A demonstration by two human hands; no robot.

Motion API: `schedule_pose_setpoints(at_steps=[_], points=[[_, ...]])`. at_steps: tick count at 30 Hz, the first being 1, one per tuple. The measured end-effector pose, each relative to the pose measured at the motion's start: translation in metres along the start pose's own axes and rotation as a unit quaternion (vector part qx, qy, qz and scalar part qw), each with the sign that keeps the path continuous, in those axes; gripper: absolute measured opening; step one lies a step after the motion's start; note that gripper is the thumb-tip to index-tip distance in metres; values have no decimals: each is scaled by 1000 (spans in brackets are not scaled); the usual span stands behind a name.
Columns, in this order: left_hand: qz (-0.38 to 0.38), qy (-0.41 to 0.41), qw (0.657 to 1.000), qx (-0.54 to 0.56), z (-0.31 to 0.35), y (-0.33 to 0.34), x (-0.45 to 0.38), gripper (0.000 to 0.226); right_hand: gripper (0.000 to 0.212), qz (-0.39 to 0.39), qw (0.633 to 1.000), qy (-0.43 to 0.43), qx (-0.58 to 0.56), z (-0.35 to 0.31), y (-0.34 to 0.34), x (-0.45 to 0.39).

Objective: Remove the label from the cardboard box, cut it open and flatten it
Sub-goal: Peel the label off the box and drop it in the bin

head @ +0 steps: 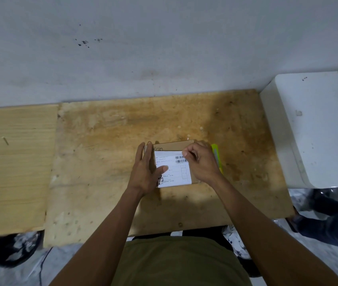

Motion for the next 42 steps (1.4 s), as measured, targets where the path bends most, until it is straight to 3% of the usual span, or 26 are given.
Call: schedule_pose_setpoints(at_steps=[8, 12, 14, 16, 19, 23, 26, 30, 36, 42], points=[[0, 0, 1000, 8, 1, -1, 0, 91, 22, -49, 996, 14, -77, -4, -4, -3], [-6, -3, 1000, 11, 0, -1, 0, 92, 12, -21, 998, -3, -55, -6, -2, -5], [-16, -2, 1000, 10, -1, -2, 1, 93, 3, 12, 1000, -10, -22, -4, 2, -7], [-34, 1, 999, 2, -2, -3, 1, 94, 12, 32, 999, -9, 15, -1, 5, -8], [-60, 2, 998, -3, -5, -5, 1, 101, 8, 29, 995, -52, 85, -1, 6, -9], [-68, 7, 998, 0, -6, -6, 2, 105, 27, 10, 983, -60, 176, 2, 7, -5], [-66, 4, 998, 8, -7, -6, 2, 105, 17, 7, 980, -74, 187, 2, 8, -6], [-58, 6, 998, 18, -9, -6, 1, 106, 7, 4, 987, -71, 144, -3, 8, -1], [-61, 9, 997, 35, -10, -5, 0, 108, 21, -44, 999, 1, 8, -1, 2, 5], [-172, -8, 980, 104, -29, -14, -4, 136, 23, -19, 999, 20, -28, -1, 7, 1]])
Point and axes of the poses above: each hand's wrist, its own x-axis away from the middle knuckle, its own y-axis out of the palm, z = x × y, the point moved 2 cm from there along -x, towards the middle knuckle, and after that the axes turned 7 degrees about -z, right-handed, at the moved point
